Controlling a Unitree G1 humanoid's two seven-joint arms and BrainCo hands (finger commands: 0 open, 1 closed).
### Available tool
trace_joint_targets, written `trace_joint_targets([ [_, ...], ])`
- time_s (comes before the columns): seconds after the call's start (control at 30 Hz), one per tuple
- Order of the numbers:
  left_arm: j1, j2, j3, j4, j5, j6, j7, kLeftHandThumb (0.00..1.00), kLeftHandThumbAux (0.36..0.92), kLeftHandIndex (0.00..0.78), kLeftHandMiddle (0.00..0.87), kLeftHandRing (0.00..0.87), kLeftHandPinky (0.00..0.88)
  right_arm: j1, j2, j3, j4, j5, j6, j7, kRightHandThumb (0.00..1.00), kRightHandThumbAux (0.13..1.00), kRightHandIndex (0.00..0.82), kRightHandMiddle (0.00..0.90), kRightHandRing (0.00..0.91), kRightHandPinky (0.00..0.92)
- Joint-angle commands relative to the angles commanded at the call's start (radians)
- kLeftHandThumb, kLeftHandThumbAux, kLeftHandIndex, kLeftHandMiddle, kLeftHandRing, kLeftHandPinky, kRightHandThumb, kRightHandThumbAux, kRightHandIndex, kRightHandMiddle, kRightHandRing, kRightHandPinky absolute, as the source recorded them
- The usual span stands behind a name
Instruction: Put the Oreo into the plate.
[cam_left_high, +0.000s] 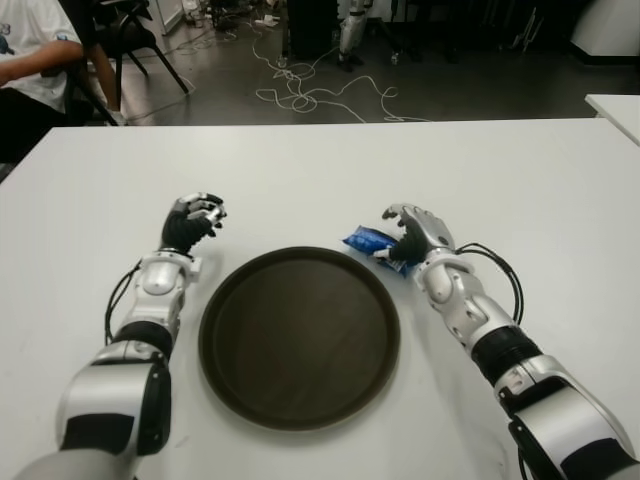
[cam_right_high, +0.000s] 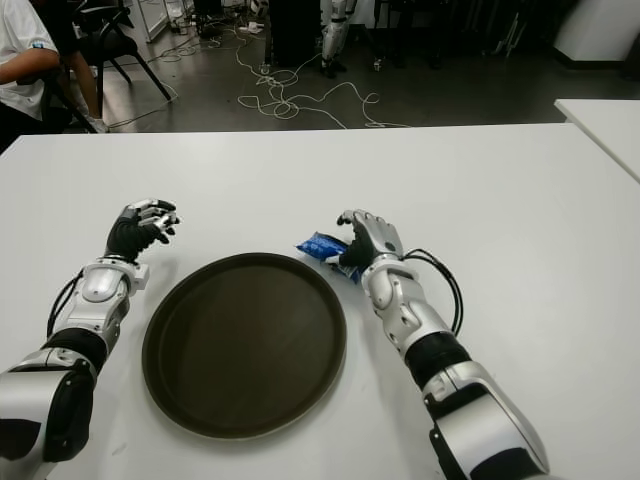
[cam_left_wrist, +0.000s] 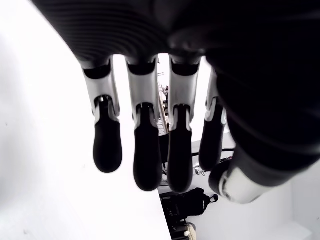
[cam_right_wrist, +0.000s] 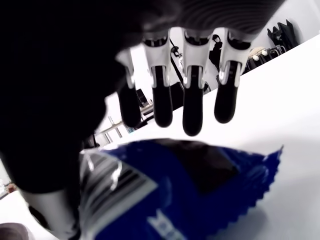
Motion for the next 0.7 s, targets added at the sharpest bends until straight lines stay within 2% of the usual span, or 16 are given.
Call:
trace_joint_targets([
  [0.27, 0.001, -0.001, -0.001, -0.002, 0.001, 0.0, 0.003, 0.696, 0.713, 0.426, 0.542, 0.57, 0.596, -0.019, 0.0, -0.004, 0.042, 0.007, -0.012, -0.01, 0.0, 0.779, 0.354, 0.335, 0.365, 0.349],
  [0.47, -0.002, -0.002, 0.001, -0.001, -0.001, 0.005, 0.003, 0.696, 0.713, 0.426, 0.541, 0.566, 0.587, -0.035, -0.001, -0.004, 0.082, 0.022, -0.037, -0.009, 0.0, 0.784, 0.398, 0.372, 0.415, 0.408],
  [0.53, -0.002, -0.002, 0.001, -0.001, -0.002, 0.005, 0.001, 0.696, 0.714, 0.426, 0.543, 0.567, 0.587, -0.037, -0.001, -0.003, 0.087, 0.024, -0.04, -0.01, 0.0, 0.786, 0.413, 0.381, 0.426, 0.408],
  [0.7, -0.001, -0.004, 0.003, -0.001, -0.004, -0.001, -0.005, 0.694, 0.714, 0.426, 0.54, 0.561, 0.585, -0.035, -0.003, -0.003, 0.087, 0.026, -0.045, -0.015, 0.0, 0.771, 0.386, 0.366, 0.407, 0.366],
])
